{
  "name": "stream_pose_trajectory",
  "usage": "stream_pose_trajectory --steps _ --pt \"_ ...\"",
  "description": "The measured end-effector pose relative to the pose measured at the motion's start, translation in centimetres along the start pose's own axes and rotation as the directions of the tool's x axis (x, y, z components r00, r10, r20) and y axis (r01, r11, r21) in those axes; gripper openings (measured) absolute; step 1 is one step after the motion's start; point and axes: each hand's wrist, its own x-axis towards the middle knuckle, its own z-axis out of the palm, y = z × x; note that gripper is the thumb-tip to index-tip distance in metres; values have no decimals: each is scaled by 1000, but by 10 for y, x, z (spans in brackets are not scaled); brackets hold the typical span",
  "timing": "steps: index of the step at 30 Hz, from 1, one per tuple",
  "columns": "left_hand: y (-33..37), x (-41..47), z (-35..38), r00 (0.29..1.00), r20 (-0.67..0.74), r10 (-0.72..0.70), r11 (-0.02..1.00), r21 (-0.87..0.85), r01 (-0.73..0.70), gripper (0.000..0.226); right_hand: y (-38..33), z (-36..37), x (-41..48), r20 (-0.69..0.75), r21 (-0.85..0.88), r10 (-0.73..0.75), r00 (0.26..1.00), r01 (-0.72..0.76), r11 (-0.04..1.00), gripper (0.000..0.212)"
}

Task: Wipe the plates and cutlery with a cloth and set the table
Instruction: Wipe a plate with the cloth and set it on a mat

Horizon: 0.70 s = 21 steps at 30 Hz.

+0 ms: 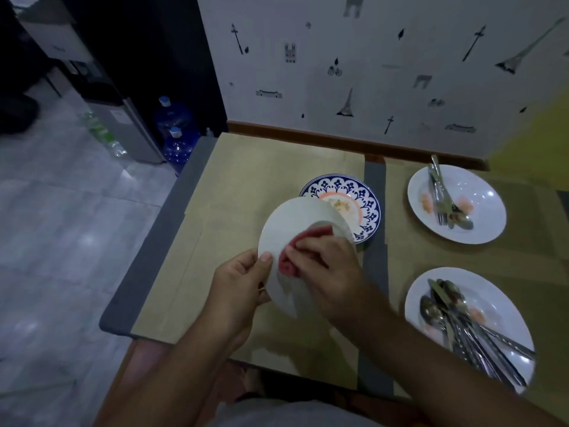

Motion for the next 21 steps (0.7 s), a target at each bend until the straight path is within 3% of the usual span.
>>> stream_pose_trajectory --steps 3,7,10,15,21 --pt "-2 -2 -6 1000 9 2 1000 -29 -2 23 15 -4 32 -13 57 138 990 -137 989 28" --pt "-3 -1 -14 999 44 1 982 -189 8 29 38 -16 32 55 184 455 889 -456 870 25" --pt "-7 3 -18 999 29 -33 960 -277 39 29 39 -16 7 40 230 532 846 -526 819 21" --pt "-14 12 -22 994 -13 -106 904 -418 90 25 7 -3 -25 61 293 514 856 -507 810 25" --pt "-11 22 -29 989 15 -146 873 -469 136 27 -8 12 -5 63 164 241 968 -248 955 25"
